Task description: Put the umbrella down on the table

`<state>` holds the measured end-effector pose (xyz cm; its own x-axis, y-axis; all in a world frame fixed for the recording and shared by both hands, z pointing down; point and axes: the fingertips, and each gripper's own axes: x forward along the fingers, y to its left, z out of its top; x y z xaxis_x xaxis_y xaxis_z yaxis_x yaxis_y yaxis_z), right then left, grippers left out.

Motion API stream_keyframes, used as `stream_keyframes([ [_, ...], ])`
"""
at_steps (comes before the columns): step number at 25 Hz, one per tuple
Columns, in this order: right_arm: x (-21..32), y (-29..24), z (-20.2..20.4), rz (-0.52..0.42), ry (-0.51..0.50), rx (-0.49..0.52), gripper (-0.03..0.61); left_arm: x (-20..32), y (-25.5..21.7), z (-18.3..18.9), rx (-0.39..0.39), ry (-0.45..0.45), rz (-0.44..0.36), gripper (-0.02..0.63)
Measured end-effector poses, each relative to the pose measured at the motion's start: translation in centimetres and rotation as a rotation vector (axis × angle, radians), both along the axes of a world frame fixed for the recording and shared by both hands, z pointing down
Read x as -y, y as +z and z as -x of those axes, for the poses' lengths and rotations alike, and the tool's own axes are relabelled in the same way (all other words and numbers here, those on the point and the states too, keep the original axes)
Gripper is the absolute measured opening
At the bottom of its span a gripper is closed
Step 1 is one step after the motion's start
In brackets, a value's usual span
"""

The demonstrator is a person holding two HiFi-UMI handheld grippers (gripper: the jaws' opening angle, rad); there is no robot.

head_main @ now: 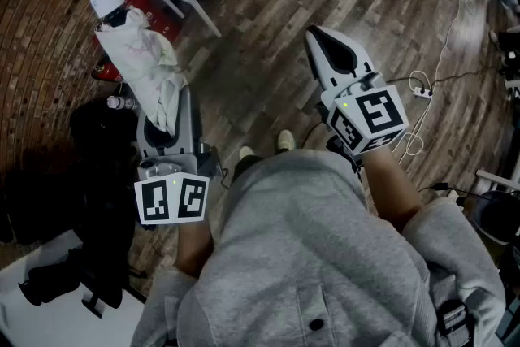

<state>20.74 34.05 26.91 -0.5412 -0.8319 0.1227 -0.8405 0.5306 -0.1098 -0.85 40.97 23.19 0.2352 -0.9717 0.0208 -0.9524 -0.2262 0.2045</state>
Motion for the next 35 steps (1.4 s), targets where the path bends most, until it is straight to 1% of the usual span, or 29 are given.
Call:
stream_keyframes([
  [2, 0.2, 0.2, 0.1, 0.003, 0.005, 0.011, 0.026, 0.2, -0.2, 0.1, 0.029, -0.001, -0.015, 0.241],
  [4, 0.3, 0.3, 0.2, 0.002, 0.001, 0.013, 0.026, 0.3, -0.4, 0.1, 0.04, -0.007, -0.027, 0.241],
  [7, 0.0, 0.2, 0.4, 0.0, -0.021, 0.023, 0.026, 0.1, -0.5, -0.2, 0.02, -0.014, -0.028, 0.241],
  [12, -0.1, -0.1, 0.8, -0.001, -0.072, 0.077, 0.026, 0.2, -0.2, -0.2, -0.007, -0.025, -0.012, 0.241],
  [20, -0.2, -0.1, 1.0, 0.008, -0.106, 0.117, 0.025, 0.0, -0.4, -0.2, 0.019, -0.049, -0.004, 0.241],
  [26, -0.6, 0.2, 1.4, 0.012, -0.123, 0.124, 0.025, -0.1, -0.2, -0.5, 0.039, -0.034, -0.001, 0.241],
  [31, 1.9, -1.3, 2.2, 0.023, -0.134, 0.113, 0.025, 2.9, -1.5, 0.0, 0.033, -0.029, 0.014, 0.241],
  [35, 1.2, -0.7, 2.3, 0.007, -0.132, 0.114, 0.025, 2.3, -0.8, 0.0, 0.029, -0.014, 0.002, 0.241],
])
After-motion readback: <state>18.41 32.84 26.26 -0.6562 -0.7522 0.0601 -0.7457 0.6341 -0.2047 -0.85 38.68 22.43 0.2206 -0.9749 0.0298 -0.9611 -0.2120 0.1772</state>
